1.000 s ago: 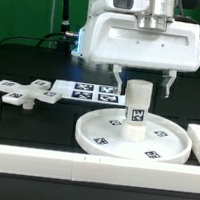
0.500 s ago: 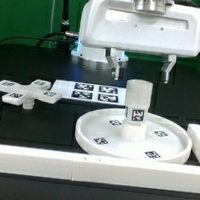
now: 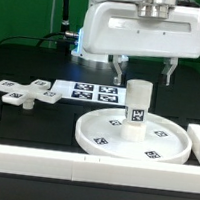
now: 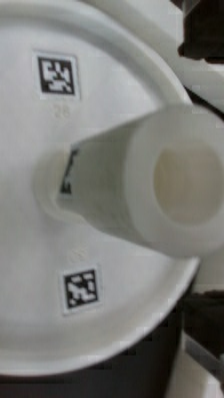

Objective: Assemble round table

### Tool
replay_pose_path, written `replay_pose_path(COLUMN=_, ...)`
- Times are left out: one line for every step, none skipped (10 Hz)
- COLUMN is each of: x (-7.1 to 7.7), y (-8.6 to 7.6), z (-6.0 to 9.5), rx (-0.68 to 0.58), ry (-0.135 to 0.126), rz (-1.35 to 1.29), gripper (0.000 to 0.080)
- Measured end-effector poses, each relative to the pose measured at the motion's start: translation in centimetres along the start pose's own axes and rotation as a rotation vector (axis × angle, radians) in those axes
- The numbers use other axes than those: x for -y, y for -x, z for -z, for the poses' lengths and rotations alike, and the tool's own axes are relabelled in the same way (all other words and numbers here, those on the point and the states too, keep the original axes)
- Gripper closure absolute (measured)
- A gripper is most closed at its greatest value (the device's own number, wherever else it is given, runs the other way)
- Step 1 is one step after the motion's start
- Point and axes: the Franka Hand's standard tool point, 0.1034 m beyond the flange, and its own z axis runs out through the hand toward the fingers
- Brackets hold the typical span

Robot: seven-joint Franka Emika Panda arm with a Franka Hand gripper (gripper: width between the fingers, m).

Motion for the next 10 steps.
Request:
replay_pose_path(x=0.3, y=-0.2, z=-0.1, rx=0.044, ry=-0.013, rz=0.005, gripper=0.0150)
replay_pose_path(x=0.2, y=-0.2, z=-0.4, rx=0.065, ry=-0.019, rz=0.007, gripper=0.0150)
replay_pose_path(x=-0.1, y=-0.2, z=-0.7, rx=0.071, ry=-0.019, rz=0.007, gripper=0.0150)
replay_pose_path(x=-0.4, y=-0.1, z=-0.9, rx=0.068, ry=-0.018, rz=0.016, gripper=0.0150)
replay_pose_path(x=-0.8, y=0.0, z=-1.2, rx=0.064, ry=-0.015, rz=0.020, gripper=0.0150)
replay_pose_path(x=-1.3, y=0.2, z=-1.4, rx=0.067, ry=-0.015, rz=0.024, gripper=0.0150)
replay_pose_path(x=-1.4, y=0.4, z=-1.5, rx=0.069, ry=-0.015, rz=0.022, gripper=0.0150)
replay_pose_path(x=-1.3, y=0.6, z=-1.7, rx=0.068, ry=-0.014, rz=0.022, gripper=0.0150)
replay_pose_path(x=-1.2, y=0.8, z=-1.8, rx=0.069, ry=-0.014, rz=0.022, gripper=0.0150)
replay_pose_path(x=-1.2, y=0.9, z=-1.9, rx=0.069, ry=-0.014, rz=0.022, gripper=0.0150)
